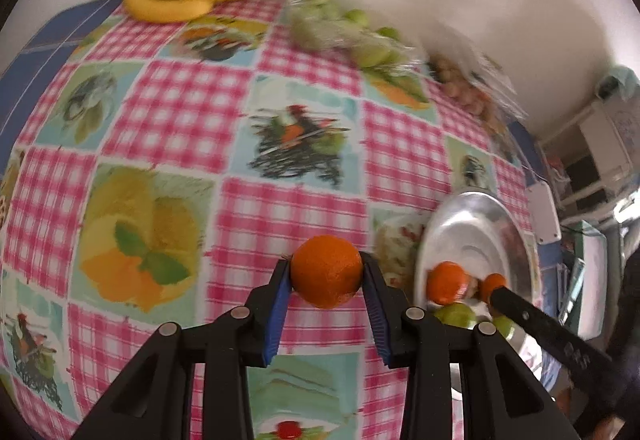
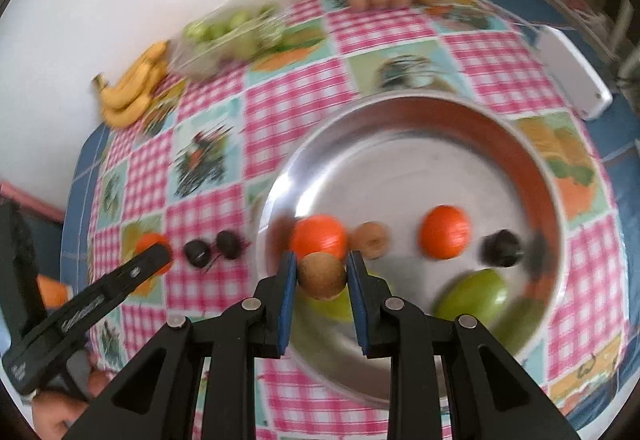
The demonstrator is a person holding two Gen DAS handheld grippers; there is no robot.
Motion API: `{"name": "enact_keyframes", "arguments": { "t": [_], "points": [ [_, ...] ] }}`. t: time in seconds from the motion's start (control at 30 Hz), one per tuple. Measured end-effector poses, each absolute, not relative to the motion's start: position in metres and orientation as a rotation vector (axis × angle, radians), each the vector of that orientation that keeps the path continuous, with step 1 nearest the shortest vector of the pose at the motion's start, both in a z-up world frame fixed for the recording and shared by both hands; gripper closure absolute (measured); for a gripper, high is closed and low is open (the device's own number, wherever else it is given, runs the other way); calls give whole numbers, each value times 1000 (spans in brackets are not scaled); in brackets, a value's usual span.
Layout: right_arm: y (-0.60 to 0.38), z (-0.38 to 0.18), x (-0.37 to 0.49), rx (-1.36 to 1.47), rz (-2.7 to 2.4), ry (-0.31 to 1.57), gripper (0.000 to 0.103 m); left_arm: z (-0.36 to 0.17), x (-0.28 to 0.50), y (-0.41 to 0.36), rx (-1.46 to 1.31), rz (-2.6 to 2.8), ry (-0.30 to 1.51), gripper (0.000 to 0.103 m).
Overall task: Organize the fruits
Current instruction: 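Carry the brown fruit and orange over the steel bowl with both tools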
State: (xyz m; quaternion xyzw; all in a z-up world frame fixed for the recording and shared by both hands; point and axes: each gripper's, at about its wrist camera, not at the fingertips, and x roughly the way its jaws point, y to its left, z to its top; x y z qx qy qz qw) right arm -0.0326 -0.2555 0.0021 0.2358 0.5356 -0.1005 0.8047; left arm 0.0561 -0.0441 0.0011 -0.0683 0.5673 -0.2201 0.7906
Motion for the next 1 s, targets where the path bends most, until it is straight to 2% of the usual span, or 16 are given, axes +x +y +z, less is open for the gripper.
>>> {"name": "enact_keyframes", "arguments": {
  "t": [0.43,1.0],
  "points": [
    [-333,-4,-65,649,-416,1095,77,24,28,-114,0,-661,1151,64],
    [-349,-23,-60,651,-465,1103,76,3,40,-150,65,-665,1135,64]
  ]
}}
